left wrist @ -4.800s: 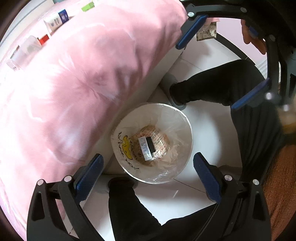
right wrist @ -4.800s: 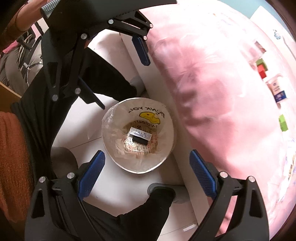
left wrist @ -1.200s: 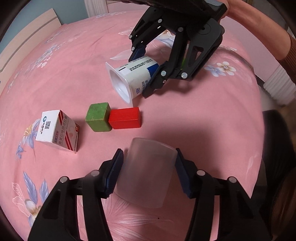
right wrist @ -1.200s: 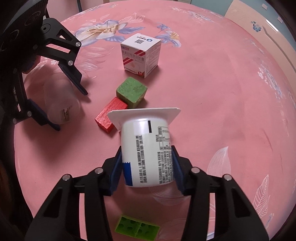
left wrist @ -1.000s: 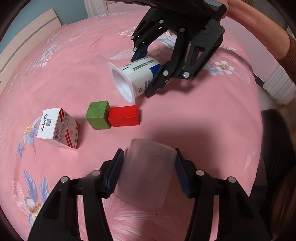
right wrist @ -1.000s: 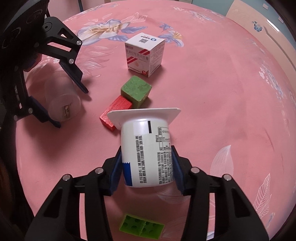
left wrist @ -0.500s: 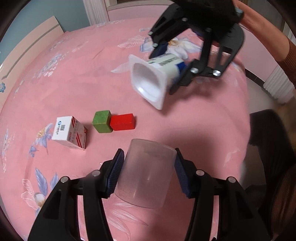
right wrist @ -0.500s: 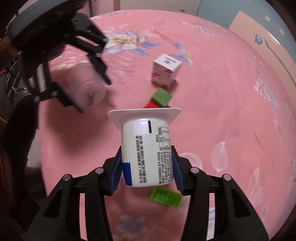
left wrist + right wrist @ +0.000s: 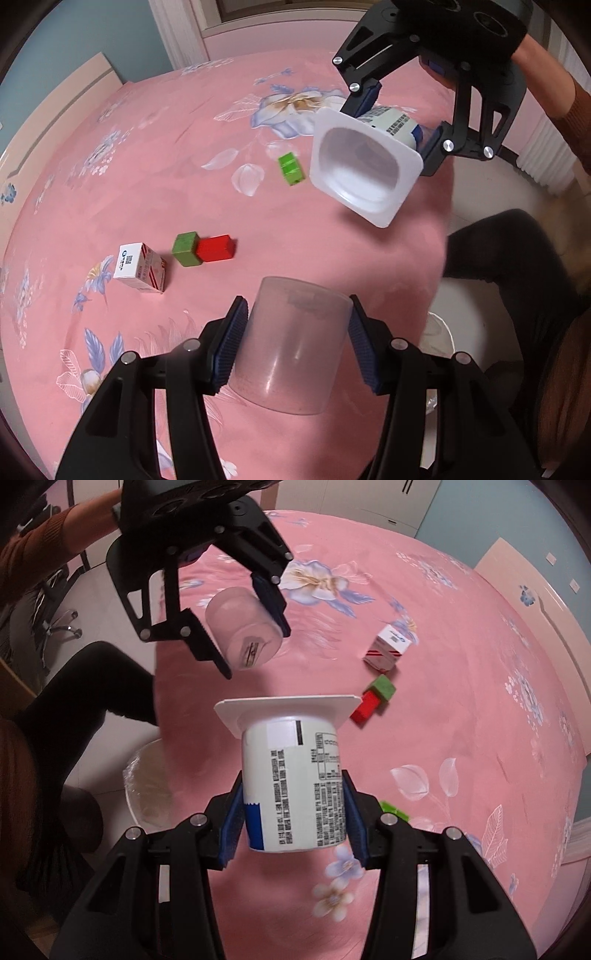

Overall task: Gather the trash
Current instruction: 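Carry the clear cup in the left tool and yogurt cup in the right tool toward the bowl, then open the left tool to drop the clear cup while the right tool drops the yogurt cup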

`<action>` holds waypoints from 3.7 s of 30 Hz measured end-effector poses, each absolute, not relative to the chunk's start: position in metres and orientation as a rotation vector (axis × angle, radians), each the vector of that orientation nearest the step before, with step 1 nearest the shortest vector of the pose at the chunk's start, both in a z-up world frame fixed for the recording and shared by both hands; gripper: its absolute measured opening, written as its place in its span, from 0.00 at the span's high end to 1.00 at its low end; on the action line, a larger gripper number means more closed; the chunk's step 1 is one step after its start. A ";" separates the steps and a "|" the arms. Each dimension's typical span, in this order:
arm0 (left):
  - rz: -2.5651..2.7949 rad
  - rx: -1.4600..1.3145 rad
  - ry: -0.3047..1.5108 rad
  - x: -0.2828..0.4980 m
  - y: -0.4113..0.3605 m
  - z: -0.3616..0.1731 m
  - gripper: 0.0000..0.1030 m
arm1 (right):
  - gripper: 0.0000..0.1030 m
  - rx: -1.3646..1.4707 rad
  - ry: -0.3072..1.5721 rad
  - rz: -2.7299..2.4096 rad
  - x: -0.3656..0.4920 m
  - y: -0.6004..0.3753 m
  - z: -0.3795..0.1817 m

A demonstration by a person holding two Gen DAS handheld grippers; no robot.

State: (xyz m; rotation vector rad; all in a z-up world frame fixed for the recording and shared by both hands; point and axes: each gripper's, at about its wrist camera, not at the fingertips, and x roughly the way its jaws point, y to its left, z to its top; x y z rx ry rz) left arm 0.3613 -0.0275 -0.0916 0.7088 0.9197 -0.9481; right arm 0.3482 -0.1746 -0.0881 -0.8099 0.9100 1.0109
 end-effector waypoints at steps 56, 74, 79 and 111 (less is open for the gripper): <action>-1.160 0.833 0.897 0.178 -0.047 -0.166 0.45 | 0.53 -0.831 0.921 1.179 0.164 -0.146 -0.160; -1.145 0.808 0.945 0.178 -0.038 -0.216 0.45 | 0.53 -0.801 1.007 1.213 0.172 -0.124 -0.213; -1.146 0.822 0.967 0.178 -0.036 -0.233 0.45 | 0.53 -0.796 1.030 1.224 0.176 -0.117 -0.229; -1.143 0.838 0.985 0.184 -0.030 -0.248 0.06 | 0.07 -0.774 1.091 1.174 0.187 -0.111 -0.262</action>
